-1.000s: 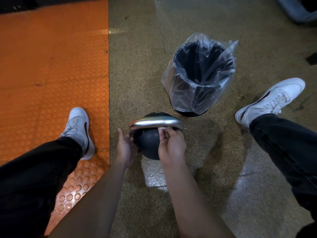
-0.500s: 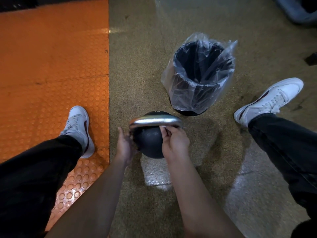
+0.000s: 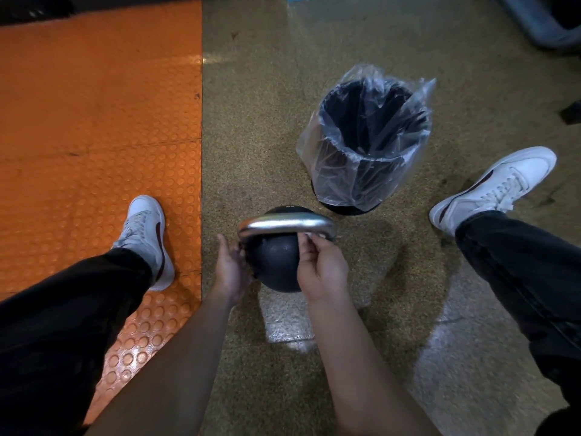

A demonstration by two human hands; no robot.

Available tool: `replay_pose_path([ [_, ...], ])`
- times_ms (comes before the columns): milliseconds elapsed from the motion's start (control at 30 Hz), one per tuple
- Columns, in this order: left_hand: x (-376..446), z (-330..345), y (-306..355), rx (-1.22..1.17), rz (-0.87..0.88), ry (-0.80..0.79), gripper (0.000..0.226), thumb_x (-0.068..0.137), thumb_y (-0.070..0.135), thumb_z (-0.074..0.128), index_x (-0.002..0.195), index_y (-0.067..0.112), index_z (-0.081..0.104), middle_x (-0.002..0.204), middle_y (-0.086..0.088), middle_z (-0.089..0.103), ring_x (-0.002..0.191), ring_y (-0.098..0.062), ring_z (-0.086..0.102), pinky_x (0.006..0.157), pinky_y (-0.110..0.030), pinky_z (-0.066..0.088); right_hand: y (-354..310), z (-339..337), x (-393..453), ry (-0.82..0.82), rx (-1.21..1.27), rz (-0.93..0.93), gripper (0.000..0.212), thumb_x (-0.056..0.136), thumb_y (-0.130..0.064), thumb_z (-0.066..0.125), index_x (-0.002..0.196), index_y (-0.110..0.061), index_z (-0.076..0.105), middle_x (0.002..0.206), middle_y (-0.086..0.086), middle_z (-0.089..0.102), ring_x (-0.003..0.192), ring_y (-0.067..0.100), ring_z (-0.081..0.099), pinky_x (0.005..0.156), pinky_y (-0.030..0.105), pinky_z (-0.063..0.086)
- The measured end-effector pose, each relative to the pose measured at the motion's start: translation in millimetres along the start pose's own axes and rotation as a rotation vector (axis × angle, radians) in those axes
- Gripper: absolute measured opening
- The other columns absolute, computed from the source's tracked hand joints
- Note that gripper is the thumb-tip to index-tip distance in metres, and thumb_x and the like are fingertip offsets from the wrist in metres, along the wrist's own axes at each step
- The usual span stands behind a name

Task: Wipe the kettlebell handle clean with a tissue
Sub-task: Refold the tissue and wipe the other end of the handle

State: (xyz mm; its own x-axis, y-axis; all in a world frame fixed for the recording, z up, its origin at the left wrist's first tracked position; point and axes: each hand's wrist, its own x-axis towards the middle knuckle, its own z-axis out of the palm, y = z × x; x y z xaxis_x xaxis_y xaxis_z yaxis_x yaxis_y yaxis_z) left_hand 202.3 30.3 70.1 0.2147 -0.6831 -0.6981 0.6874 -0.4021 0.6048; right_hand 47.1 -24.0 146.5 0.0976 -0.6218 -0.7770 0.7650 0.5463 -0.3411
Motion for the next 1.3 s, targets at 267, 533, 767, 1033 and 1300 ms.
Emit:
replay_pose_path([
  [267,0.9,-3.1,-1.0,0.066,-0.002,-0.003,0.082,0.093,0.078,0.009,0.153,0.030,0.036,0.156,0.000,0.042,0.149,-0.024,0.026,0.118,-0.062,0.011,-7.2,-0.5,-0.5,0.135,0.270,0.070,0.029,0.097,0.010,0.051,0.126,0.014,0.054,0.117,0.027,0.061,0.101,0.030,0.067,0.069,0.026,0.063],
  [533,-1.4,0.0,-0.4,0.096,0.021,-0.002,0.085,0.091,0.079,0.006,0.150,0.027,0.040,0.152,0.000,0.048,0.146,-0.026,0.032,0.118,-0.064,0.015,3.6,11.5,-9.6,0.061,0.125,-0.020,0.024,0.094,0.012,0.055,0.117,0.004,0.060,0.123,0.021,0.063,0.107,0.027,0.067,0.083,0.029,0.061],
  [767,-0.8,-2.5,-1.9,0.107,0.021,0.011,0.089,0.089,0.081,0.008,0.152,0.026,0.038,0.151,-0.002,0.048,0.146,-0.028,0.033,0.117,-0.067,0.016,-3.5,7.6,-4.1,0.122,0.198,0.002,0.011,0.096,0.011,0.053,0.102,0.006,0.060,0.118,0.022,0.061,0.107,0.028,0.065,0.083,0.027,0.059],
  [1033,-3.8,0.4,0.6,0.087,0.023,0.014,0.082,0.092,0.078,0.006,0.150,0.030,0.039,0.154,0.000,0.044,0.148,-0.027,0.029,0.118,-0.065,0.014,-6.2,-4.7,-3.5,0.209,0.201,0.074,0.023,0.099,0.007,0.052,0.122,0.011,0.054,0.110,0.020,0.059,0.093,0.023,0.065,0.082,0.027,0.059],
  [1300,-6.3,3.7,0.8,0.098,0.030,0.006,0.081,0.093,0.076,0.006,0.148,0.028,0.041,0.150,-0.001,0.049,0.146,-0.028,0.032,0.119,-0.060,0.018,2.5,17.3,-21.1,0.043,0.011,-0.015,0.020,0.095,0.014,0.051,0.102,-0.003,0.060,0.107,0.021,0.068,0.101,0.029,0.070,0.097,0.046,0.056],
])
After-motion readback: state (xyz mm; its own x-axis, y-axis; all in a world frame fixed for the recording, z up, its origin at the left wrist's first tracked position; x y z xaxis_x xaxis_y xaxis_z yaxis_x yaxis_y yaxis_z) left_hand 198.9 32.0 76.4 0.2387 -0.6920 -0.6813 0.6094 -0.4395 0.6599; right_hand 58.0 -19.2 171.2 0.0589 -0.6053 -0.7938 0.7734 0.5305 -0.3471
